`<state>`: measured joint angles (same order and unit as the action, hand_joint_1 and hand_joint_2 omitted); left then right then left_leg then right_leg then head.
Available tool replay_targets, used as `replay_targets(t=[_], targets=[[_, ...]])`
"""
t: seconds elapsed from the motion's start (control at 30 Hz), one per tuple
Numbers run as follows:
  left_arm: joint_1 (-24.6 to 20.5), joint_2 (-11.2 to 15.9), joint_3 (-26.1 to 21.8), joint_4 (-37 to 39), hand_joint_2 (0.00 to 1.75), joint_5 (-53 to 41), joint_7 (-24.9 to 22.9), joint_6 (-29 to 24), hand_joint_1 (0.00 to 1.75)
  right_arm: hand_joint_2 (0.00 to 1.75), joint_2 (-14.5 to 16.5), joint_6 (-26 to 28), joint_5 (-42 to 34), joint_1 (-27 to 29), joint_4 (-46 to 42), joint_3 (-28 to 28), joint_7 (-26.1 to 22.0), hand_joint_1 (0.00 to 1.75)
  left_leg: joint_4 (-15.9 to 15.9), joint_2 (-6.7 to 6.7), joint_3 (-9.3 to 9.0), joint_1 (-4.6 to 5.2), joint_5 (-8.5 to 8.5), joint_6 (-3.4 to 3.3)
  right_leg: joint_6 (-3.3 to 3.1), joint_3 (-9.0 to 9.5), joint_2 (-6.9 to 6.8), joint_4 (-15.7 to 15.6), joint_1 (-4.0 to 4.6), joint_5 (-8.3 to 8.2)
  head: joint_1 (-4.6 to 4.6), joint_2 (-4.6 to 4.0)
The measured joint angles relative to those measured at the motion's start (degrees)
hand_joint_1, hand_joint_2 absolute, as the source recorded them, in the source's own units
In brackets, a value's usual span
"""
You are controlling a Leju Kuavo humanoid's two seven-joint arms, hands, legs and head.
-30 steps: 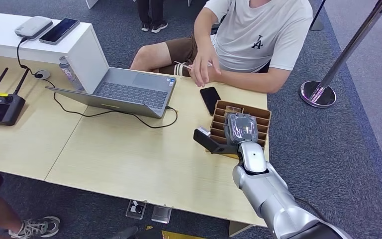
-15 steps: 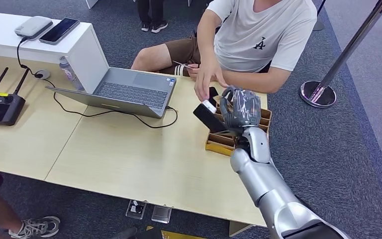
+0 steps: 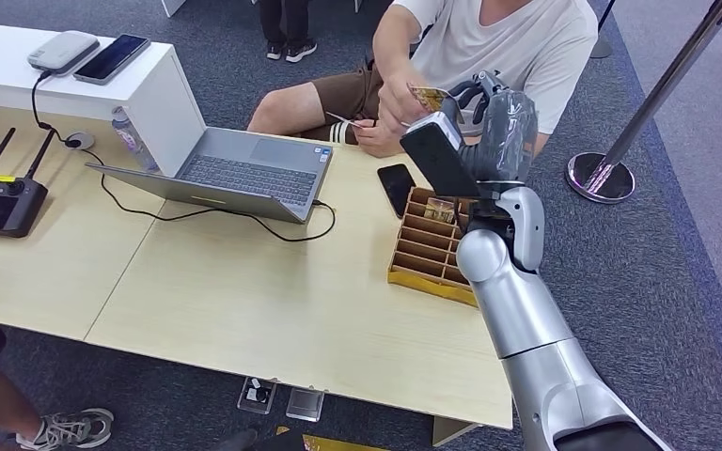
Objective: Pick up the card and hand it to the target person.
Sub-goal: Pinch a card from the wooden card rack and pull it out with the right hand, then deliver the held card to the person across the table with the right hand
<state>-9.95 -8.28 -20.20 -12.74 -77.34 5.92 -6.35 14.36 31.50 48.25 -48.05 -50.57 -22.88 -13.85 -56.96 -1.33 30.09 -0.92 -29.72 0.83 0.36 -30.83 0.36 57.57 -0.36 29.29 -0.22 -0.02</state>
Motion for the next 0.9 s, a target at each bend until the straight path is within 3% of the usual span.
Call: replay_targets(t=[0.37,0.4,0.47,0.5,0.53,0.6,0.9], targets=[[0.25,-0.01,-0.17,0.00,1.75,0.32,-0.04,-0.33,0.00,1.75,0.12,-0.02,-1.01,0.93,0.93,-0.55,-1.36,1.75,0.00,0.00,0.02,0.00,0.00,0.00,0.00,0.00,0.00,0.00,0.00,0.00,-0.01,0.00],[0.28,-0.01,-0.23,0.00,1.75,0.43,-0.05,-0.31,0.00,1.75,0.16,-0.07,-1.10,0.97,1.11,-0.61,-1.47,1.31,0.00,0.00,0.02,0.00,0.00,0.00,0.00,0.00,0.00,0.00,0.00,0.00,-0.01,0.00],[0.33,-0.01,-0.36,0.00,1.75,0.49,-0.15,-0.26,0.00,0.87,0.29,-0.14,-1.30,1.03,1.54,-0.71,-1.67,0.44,0.00,0.00,0.02,0.00,0.00,0.00,0.00,0.00,0.00,0.00,0.00,0.00,-0.01,0.00],[0.35,-0.01,-0.42,0.00,1.31,0.50,-0.21,-0.20,0.00,0.44,0.37,-0.17,-1.40,1.04,1.84,-0.79,-1.73,0.00,0.00,0.00,0.02,0.00,0.00,0.00,0.00,0.00,0.00,0.00,0.00,0.00,-0.01,0.00],[0.35,-0.01,-0.48,0.00,0.87,0.55,-0.26,-0.13,0.00,0.00,0.44,-0.20,-1.55,1.05,2.13,-0.89,-1.76,0.00,0.00,0.00,0.02,0.00,0.00,0.00,0.00,0.00,0.00,0.00,0.00,0.00,-0.01,0.00],[0.35,-0.01,-0.59,0.00,0.00,0.78,-0.22,-0.11,0.00,0.00,0.57,-0.15,-2.12,1.05,2.70,-1.03,-1.78,0.00,0.00,0.00,0.02,0.00,0.00,0.00,0.00,0.00,0.00,0.00,0.00,0.00,-0.01,0.00],[0.45,-0.01,-0.96,0.00,0.00,1.06,-0.07,-1.66,0.00,0.00,-0.42,2.75,-4.57,1.18,3.27,-0.78,-1.78,0.00,0.00,0.00,0.01,0.00,0.00,0.00,0.00,0.00,0.00,0.00,0.00,0.00,-0.01,0.00]])
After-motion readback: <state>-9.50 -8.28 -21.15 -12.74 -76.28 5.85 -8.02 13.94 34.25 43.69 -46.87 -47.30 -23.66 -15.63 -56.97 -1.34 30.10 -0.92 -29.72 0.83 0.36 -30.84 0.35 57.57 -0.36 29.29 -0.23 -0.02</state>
